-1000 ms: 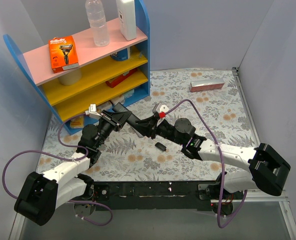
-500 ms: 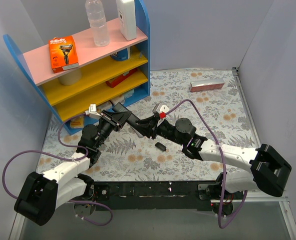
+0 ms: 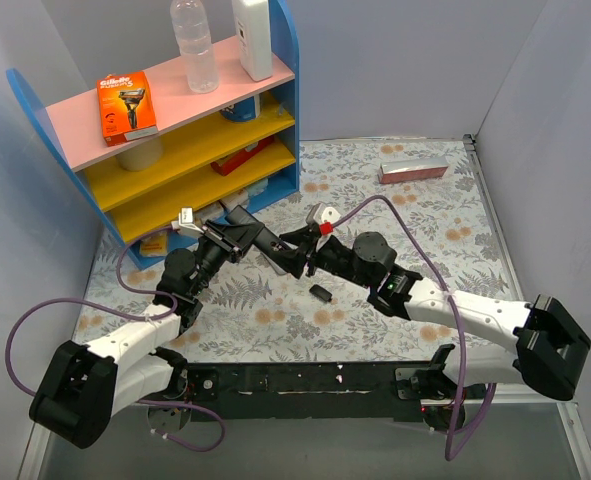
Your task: Load the batteries into the remote control
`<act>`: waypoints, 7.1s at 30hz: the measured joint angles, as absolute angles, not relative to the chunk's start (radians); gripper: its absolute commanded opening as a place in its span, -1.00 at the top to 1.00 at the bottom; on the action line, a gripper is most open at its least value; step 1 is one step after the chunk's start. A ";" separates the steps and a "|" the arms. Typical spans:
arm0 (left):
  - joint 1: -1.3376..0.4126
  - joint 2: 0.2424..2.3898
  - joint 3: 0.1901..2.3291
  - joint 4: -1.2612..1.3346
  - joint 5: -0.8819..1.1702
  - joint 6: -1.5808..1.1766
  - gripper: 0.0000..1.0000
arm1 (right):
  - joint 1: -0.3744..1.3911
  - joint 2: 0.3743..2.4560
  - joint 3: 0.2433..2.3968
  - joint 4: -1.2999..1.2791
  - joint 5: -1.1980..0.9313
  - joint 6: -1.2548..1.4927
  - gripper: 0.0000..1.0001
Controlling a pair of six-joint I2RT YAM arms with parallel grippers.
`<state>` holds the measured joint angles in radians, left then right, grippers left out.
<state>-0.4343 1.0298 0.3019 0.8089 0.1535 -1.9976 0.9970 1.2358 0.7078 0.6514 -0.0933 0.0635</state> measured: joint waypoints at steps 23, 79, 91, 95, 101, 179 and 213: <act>-0.434 1.139 0.377 0.770 0.391 -1.998 1.00 | 0.830 1.268 1.253 -0.311 -0.536 -0.539 0.18; -0.434 1.177 0.505 0.673 0.535 -1.955 1.00 | 0.824 1.393 1.287 -0.492 -0.722 -0.689 0.63; -0.434 1.188 0.499 0.701 0.536 -1.915 1.00 | 0.822 1.377 1.229 -0.427 -0.708 -0.675 0.57; -0.433 1.185 0.474 0.756 0.542 -1.886 1.00 | 0.822 1.381 1.227 -0.419 -0.709 -0.625 0.50; -0.431 1.146 0.445 0.764 0.529 -1.813 1.00 | 0.822 1.383 1.228 -0.389 -0.725 -0.500 0.26; -0.422 0.813 0.300 0.344 0.216 -1.522 1.00 | 0.771 1.638 0.882 -0.180 0.313 0.255 -0.40; -0.421 0.807 0.255 0.523 0.322 -1.523 1.00 | 0.809 1.266 0.901 -0.006 -0.314 0.319 -0.48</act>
